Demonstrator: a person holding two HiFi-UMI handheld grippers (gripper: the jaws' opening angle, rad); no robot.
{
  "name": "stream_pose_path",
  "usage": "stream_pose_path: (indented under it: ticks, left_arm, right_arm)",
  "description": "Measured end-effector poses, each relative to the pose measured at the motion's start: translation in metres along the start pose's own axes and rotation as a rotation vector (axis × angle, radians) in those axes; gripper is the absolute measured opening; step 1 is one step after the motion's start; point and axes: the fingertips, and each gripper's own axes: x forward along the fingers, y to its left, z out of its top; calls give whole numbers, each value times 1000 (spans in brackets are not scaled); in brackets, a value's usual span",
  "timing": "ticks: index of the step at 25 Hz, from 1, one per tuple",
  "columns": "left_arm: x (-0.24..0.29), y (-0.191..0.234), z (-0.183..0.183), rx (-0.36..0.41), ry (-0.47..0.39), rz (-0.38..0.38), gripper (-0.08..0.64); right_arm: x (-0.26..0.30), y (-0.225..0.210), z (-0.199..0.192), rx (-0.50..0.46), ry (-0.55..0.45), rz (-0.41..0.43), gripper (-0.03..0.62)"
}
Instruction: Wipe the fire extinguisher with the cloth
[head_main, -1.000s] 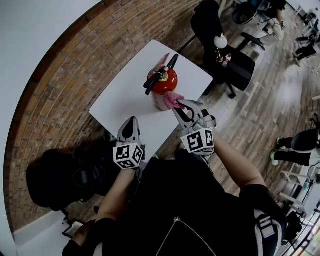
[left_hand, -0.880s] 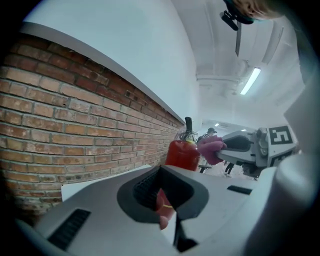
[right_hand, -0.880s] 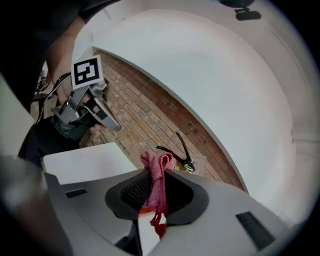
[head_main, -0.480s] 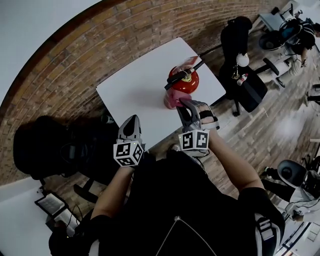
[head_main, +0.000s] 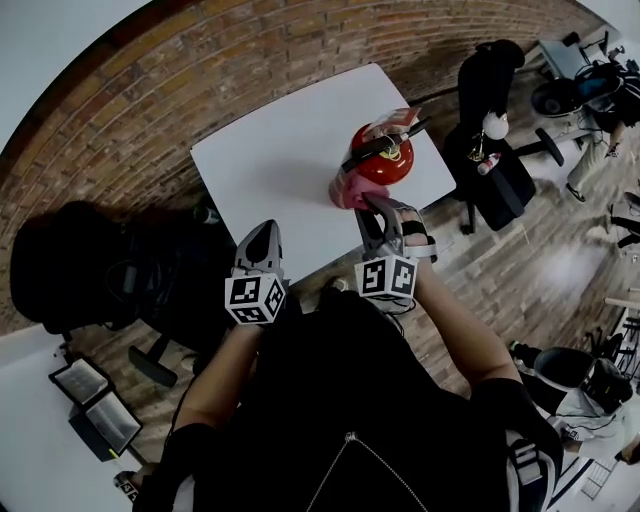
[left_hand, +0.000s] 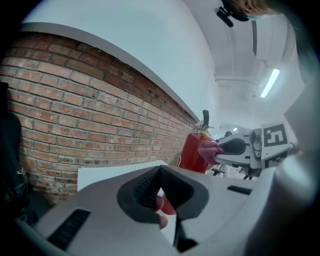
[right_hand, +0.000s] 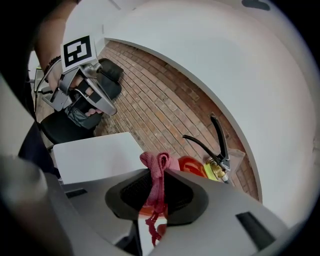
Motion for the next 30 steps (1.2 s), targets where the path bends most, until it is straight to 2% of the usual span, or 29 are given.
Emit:
stream_pose_path:
  ticks: [8,30]
  left_arm:
    - [-4,7,-10,-15,-3,47,28]
    - [-33,18,-47,-66,-30,180,28]
  right_arm:
    - [14,14,-8,51,1,55,87]
    - [52,60,-38,112,11,155,87]
